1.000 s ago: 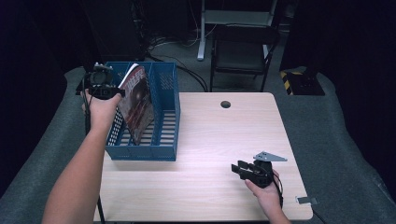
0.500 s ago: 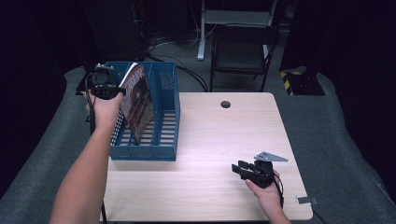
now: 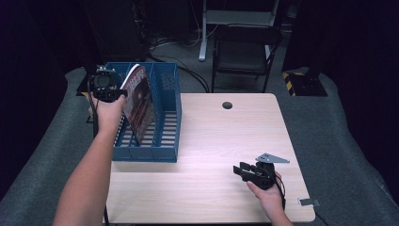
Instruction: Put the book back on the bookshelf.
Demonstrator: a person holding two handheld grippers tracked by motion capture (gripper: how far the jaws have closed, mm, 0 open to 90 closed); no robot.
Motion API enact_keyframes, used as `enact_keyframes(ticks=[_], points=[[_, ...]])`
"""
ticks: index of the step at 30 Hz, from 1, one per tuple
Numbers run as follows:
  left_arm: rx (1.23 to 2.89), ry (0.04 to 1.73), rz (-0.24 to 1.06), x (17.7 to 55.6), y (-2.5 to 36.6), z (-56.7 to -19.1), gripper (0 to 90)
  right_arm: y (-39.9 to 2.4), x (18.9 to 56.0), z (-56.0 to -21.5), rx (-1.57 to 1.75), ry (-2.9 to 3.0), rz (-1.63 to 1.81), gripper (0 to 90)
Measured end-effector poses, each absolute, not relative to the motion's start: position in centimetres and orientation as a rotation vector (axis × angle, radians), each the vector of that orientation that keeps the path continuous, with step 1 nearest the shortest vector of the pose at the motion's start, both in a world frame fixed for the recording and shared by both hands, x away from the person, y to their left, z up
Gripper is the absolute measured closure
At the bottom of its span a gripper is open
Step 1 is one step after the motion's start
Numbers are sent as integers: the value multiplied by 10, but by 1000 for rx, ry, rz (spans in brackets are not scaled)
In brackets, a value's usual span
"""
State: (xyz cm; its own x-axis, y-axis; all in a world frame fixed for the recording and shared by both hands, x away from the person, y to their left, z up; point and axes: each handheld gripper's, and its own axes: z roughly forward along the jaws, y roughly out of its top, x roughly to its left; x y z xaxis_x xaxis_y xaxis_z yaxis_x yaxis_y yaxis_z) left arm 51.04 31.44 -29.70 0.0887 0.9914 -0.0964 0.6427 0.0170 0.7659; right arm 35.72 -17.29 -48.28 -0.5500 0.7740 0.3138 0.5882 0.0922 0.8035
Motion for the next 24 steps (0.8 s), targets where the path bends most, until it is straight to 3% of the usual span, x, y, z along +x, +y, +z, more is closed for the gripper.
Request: enact_keyframes(ticks=[15,24], points=[[1692,1607,630,509,316,-300,792,-171,357,-483,1377,2179,1445,586],[1714,1607,616,511,312,-299,665,-171,357,-483,1384,2180,1440,586]])
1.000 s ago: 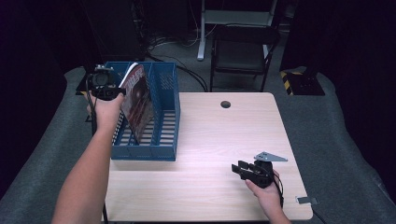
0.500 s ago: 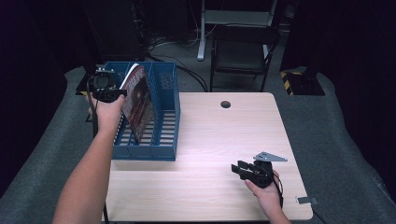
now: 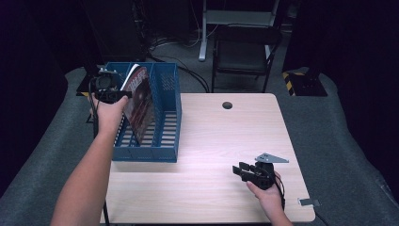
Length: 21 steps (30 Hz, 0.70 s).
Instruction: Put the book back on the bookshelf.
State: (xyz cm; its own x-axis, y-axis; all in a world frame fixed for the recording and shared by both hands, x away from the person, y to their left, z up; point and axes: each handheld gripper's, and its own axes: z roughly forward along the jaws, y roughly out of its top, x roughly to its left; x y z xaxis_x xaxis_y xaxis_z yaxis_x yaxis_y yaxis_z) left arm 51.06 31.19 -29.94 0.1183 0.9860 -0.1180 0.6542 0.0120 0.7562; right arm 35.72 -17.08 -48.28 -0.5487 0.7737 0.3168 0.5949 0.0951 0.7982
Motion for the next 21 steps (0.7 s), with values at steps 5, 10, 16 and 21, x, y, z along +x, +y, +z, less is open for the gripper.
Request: enact_keyframes(ticks=[5,10,16,21], points=[[1724,1615,588,513,310,-300,582,-171,357,-483,1381,2180,1444,586],[1718,1629,576,513,312,-302,520,-171,358,-484,1380,2181,1444,586],[1711,1626,581,511,315,-301,492,-171,358,-484,1380,2184,1441,585],[1710,1624,561,509,318,-299,494,-171,359,-484,1380,2184,1446,585]])
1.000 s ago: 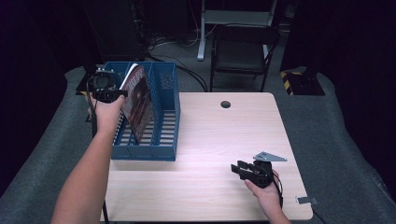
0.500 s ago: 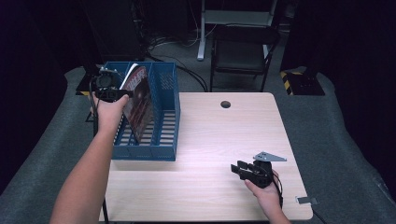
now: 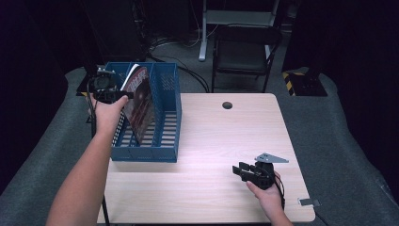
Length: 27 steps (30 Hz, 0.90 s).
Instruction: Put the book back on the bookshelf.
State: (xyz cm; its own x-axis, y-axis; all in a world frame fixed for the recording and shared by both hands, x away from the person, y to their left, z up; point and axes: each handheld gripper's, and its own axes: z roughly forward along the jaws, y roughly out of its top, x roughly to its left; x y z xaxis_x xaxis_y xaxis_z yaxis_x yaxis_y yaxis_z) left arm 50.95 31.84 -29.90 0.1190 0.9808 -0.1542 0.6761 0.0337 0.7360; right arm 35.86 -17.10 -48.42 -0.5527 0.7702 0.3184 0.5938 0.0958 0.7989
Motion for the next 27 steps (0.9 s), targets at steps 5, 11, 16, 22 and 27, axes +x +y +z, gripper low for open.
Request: enact_keyframes(ticks=[5,11,16,22,27], points=[[1715,1630,564,508,322,-298,485,-171,358,-484,1388,2183,1442,584],[1713,1617,571,506,325,-296,468,-172,359,-486,1399,2179,1443,583],[1722,1605,569,504,326,-294,457,-173,359,-486,1391,2177,1445,582],[1728,1585,590,497,328,-287,424,-174,360,-486,1396,2174,1445,582],[1729,1562,592,488,331,-280,409,-173,359,-485,1392,2176,1444,582]])
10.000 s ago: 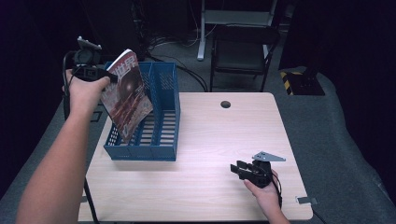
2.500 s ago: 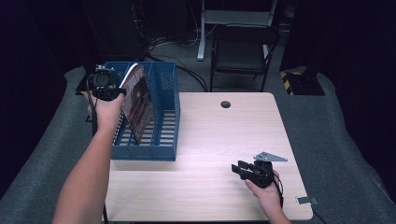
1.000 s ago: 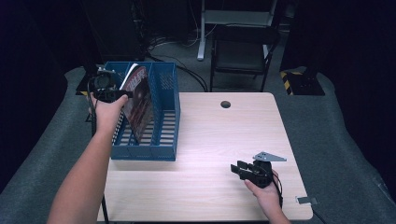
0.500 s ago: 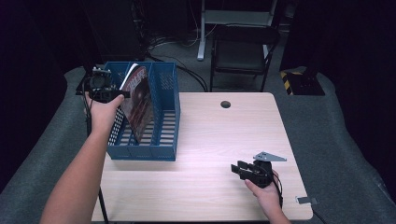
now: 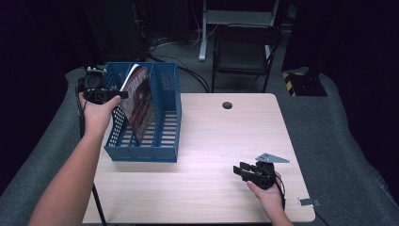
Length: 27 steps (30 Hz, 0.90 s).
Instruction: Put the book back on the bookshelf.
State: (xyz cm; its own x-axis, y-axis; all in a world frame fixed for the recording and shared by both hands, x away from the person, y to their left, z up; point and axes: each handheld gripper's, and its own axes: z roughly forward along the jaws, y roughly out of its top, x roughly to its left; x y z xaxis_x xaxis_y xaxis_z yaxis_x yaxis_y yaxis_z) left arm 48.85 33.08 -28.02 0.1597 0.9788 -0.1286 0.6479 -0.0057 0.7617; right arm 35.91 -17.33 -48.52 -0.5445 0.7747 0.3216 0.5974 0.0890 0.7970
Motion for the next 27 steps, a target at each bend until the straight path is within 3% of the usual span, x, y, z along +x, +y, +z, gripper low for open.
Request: enact_keyframes(ticks=[11,27], points=[[1762,1450,598,464,333,-259,350,-170,359,-484,1398,2181,1445,577],[1901,1276,537,420,312,-249,349,-169,359,-484,1387,2181,1445,566]])
